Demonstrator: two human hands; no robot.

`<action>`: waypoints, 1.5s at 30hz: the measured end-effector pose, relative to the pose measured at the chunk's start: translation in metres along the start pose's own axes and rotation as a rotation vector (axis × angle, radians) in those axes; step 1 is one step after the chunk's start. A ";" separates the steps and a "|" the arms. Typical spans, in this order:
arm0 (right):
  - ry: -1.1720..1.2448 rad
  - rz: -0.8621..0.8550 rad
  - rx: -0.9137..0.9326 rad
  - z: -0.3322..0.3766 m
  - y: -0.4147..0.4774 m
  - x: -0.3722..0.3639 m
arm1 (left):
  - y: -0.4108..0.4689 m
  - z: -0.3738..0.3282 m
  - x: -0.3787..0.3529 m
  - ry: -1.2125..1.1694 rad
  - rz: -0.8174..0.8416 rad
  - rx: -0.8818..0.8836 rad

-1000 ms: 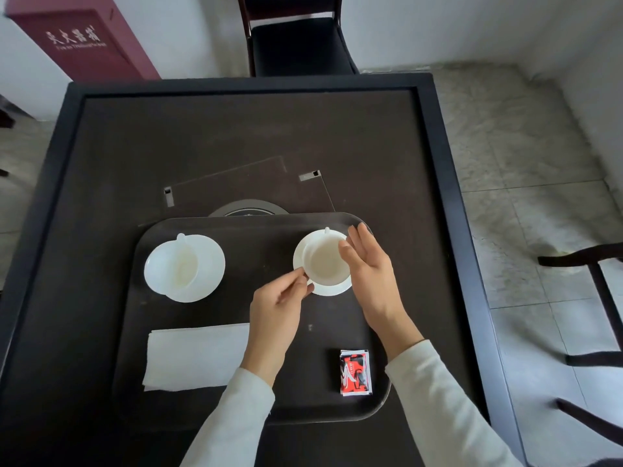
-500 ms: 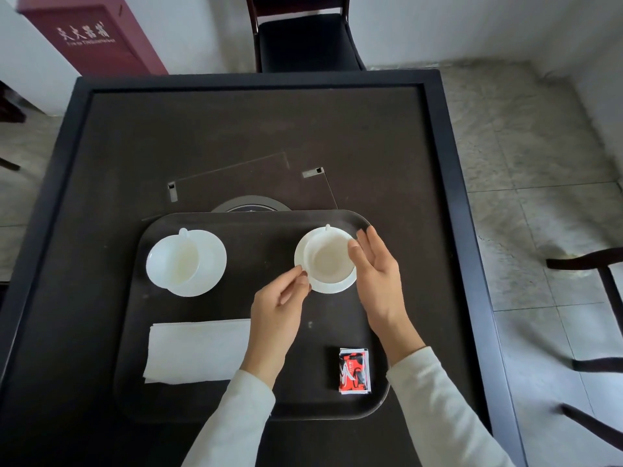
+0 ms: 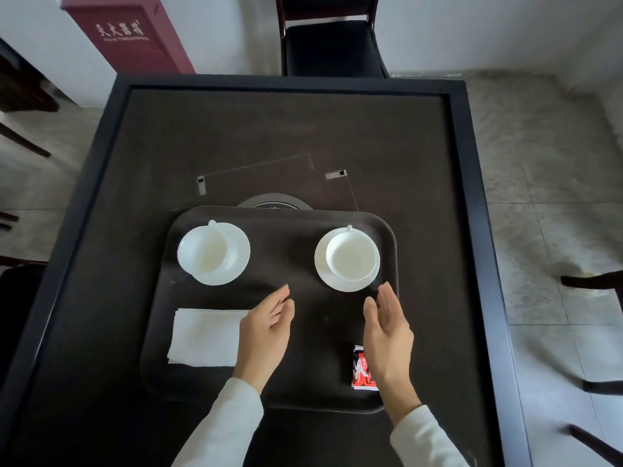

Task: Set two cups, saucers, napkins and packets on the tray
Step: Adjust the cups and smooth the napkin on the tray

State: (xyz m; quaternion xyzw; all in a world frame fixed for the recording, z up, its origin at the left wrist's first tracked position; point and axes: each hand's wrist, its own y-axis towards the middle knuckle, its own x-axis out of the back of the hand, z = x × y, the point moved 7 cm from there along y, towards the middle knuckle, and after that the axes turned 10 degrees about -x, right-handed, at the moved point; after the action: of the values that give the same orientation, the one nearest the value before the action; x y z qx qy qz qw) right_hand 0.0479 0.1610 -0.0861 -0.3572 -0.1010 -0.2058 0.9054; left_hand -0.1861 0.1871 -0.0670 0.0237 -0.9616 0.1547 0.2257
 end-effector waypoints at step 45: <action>-1.213 0.109 0.693 -0.043 -0.108 -0.226 | -0.010 0.131 0.124 1.080 0.446 -0.645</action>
State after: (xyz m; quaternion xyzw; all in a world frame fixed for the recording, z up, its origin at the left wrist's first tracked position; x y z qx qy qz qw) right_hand -0.2007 0.1279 -0.1269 -0.1043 -0.6302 0.1195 0.7601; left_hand -0.3519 0.1404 -0.1211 -0.3250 -0.6936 -0.1075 0.6338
